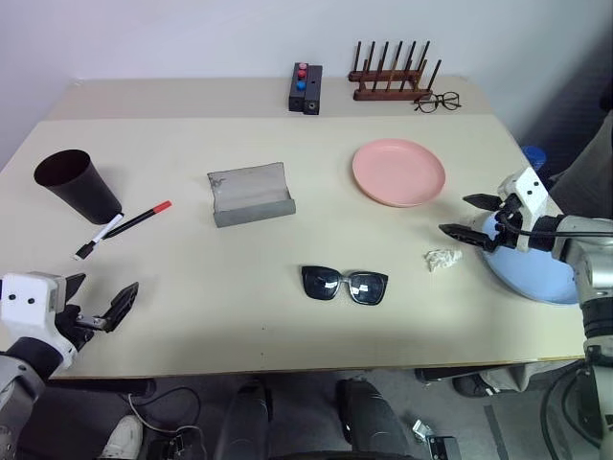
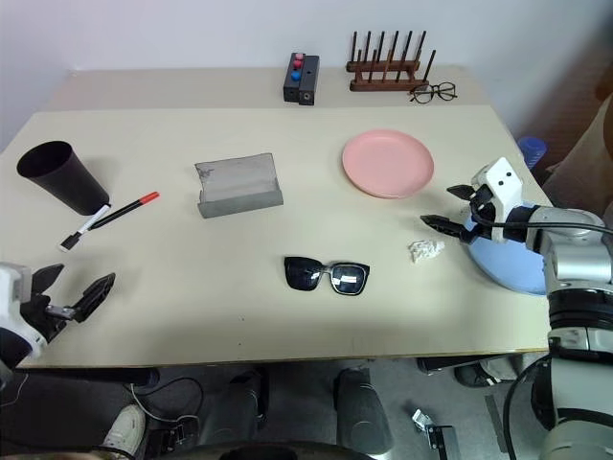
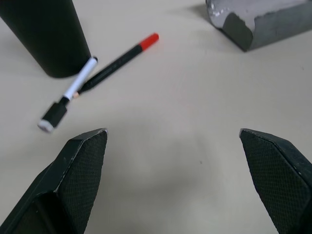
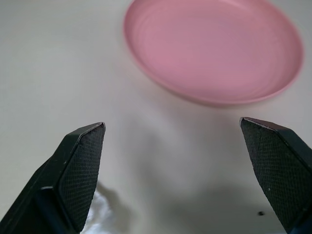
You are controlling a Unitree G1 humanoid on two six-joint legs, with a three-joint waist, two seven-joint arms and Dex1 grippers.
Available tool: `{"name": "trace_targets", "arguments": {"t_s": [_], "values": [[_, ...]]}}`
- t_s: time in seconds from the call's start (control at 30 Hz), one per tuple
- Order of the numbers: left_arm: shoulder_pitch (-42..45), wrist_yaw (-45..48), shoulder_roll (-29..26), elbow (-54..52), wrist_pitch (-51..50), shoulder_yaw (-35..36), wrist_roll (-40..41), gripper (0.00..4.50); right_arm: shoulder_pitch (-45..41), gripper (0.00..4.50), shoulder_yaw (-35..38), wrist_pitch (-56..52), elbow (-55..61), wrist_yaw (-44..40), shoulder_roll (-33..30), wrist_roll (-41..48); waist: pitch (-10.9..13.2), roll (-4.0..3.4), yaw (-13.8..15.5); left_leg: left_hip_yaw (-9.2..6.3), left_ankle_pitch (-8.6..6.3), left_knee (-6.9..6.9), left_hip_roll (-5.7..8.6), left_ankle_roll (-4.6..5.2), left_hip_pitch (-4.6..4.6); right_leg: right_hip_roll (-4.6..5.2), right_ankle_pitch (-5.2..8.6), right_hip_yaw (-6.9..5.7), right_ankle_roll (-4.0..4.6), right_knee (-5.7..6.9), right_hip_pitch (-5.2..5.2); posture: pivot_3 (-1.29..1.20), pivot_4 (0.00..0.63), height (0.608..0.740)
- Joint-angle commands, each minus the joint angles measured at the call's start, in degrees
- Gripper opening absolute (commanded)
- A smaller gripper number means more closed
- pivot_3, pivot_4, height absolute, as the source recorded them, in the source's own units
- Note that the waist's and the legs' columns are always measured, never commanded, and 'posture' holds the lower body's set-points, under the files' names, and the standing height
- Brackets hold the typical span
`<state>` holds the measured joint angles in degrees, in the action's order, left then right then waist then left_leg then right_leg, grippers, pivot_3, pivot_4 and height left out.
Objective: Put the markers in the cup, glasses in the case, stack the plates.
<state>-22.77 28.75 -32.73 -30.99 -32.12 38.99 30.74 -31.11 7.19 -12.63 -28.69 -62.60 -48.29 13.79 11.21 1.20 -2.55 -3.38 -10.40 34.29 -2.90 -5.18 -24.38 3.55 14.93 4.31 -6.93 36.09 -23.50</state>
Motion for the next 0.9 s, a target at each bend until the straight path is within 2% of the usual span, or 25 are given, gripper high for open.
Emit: {"name": "trace_targets", "arguments": {"t_s": [0.03, 0.6, 0.9], "values": [[0.51, -0.18, -0.43, -0.43, 0.34, -0.47, -0.15, 4.46, 0.81, 4.50, 1.20, -0.48, 3.68, 0.94, 0.12, 0.90, 0.00, 0.00, -0.03, 0.00, 0.00, 0.01, 0.00, 0.00, 0.00, 0.00, 0.00, 0.00, 0.00, 0.00, 0.01, 0.00, 0.150, 0.740], [4.06, -3.05, -1.09, 0.98, -2.63, -4.90, -1.41, 4.46, 0.73, 4.50, 0.71, -0.91, 8.34, 1.86, 3.87, 1.65, -0.01, -0.01, -0.04, -0.01, 0.00, 0.03, 0.00, 0.00, 0.03, -0.02, -0.01, 0.00, -0.01, 0.04, 0.03, 0.00, 0.150, 0.740], [18.61, -3.64, -7.40, 9.27, -11.16, -8.22, -0.67, 4.46, 8.37, 4.50, 0.91, -6.11, 23.45, 4.34, 6.50, 5.12, -0.03, -0.02, 0.06, -0.06, 0.00, 0.05, -0.01, 0.00, 0.03, -0.06, -0.01, -0.01, -0.03, 0.08, 0.06, 0.00, 0.150, 0.740]]}}
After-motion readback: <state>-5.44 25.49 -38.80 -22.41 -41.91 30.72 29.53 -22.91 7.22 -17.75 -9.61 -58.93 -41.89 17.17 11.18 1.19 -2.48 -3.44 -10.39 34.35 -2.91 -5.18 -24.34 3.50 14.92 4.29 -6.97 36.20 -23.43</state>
